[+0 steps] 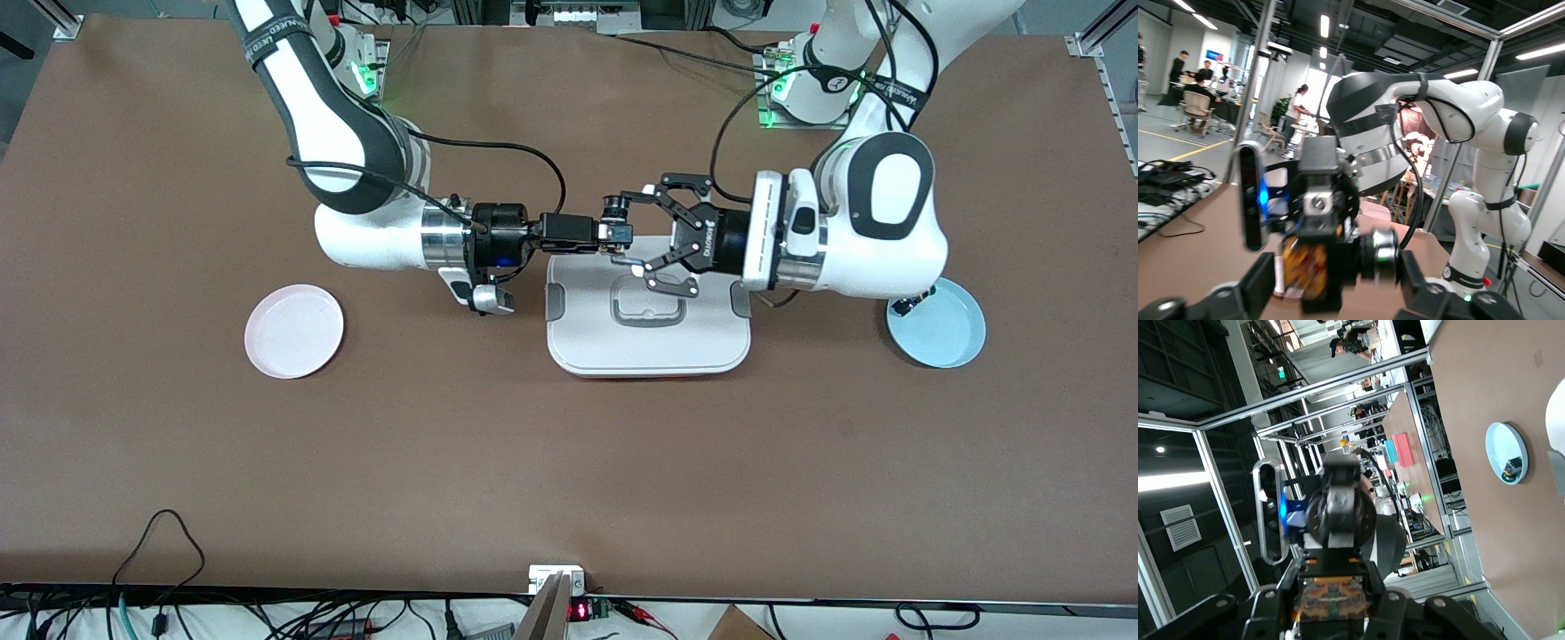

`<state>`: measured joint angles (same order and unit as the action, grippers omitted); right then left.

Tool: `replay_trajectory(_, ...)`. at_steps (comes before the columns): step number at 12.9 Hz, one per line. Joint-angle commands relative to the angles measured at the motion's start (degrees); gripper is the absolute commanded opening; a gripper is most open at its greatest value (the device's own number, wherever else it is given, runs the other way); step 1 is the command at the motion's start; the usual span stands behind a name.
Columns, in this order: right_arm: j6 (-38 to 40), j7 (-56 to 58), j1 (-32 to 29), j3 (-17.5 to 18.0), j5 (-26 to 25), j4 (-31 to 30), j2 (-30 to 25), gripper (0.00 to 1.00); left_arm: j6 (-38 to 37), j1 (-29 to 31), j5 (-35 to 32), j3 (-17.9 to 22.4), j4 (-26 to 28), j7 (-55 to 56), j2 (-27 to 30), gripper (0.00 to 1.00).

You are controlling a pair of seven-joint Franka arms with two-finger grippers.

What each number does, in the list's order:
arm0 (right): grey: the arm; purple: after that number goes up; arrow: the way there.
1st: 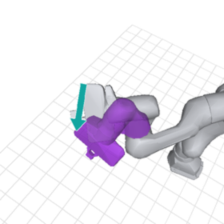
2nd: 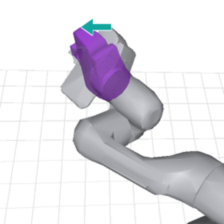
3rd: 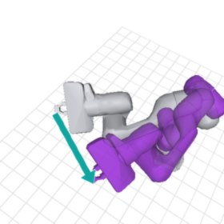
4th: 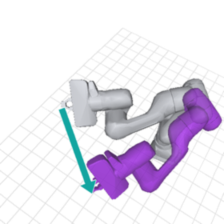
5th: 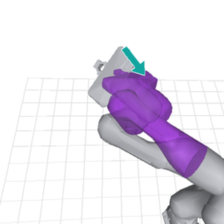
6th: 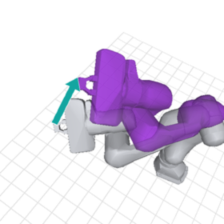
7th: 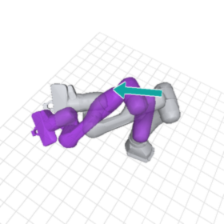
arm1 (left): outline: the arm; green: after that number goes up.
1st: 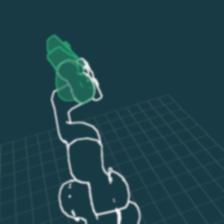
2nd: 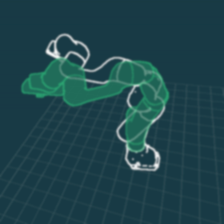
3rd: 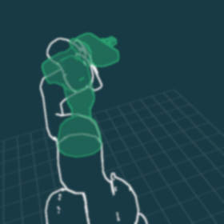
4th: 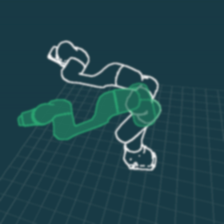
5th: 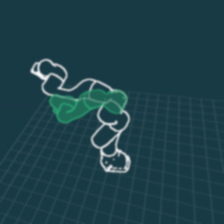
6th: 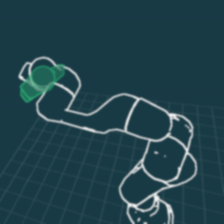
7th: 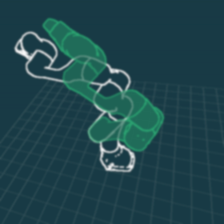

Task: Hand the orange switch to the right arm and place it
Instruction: 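Close the right gripper on the orange switch held by the left gripper, then open the left gripper and withdraw it while the right gripper carries the switch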

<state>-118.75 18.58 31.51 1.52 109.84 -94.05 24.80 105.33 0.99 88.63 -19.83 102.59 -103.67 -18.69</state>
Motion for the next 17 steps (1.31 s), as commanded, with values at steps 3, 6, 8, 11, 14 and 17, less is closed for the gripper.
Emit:
replay_trajectory(3,1.42,0.40,-0.92,0.68,0.55,-1.66,-2.30,0.27,-0.21,7.53,-0.03,3.04,1.82,-0.92,0.14,1.00)
replay_trajectory(6,1.50,0.58,-2.76,0.68,-8.03,-1.40,-2.65,0.26,-0.12,14.90,-2.48,3.57,6.03,-1.01,-0.38,1.00)
replay_trajectory(8,3.43,0.67,-5.04,0.68,-14.28,-1.31,-2.83,0.25,-0.04,16.94,-12.29,6.02,5.96,-1.10,-1.08,1.00)
replay_trajectory(11,5.80,0.75,-7.24,0.59,-23.67,-1.31,-3.09,0.25,2.58,20.71,-24.25,9.54,5.87,-0.57,-2.49,1.00)
replay_trajectory(14,9.05,0.75,-9.61,0.68,-38.15,-1.66,-3.88,0.25,8.11,22.22,-31.03,11.65,5.43,1.26,-3.81,1.00)
replay_trajectory(17,15.54,1.02,-13.48,0.59,-51.62,-1.66,-4.85,0.25,12.69,22.39,-43.23,14.20,3.24,17.22,-3.90,1.00)
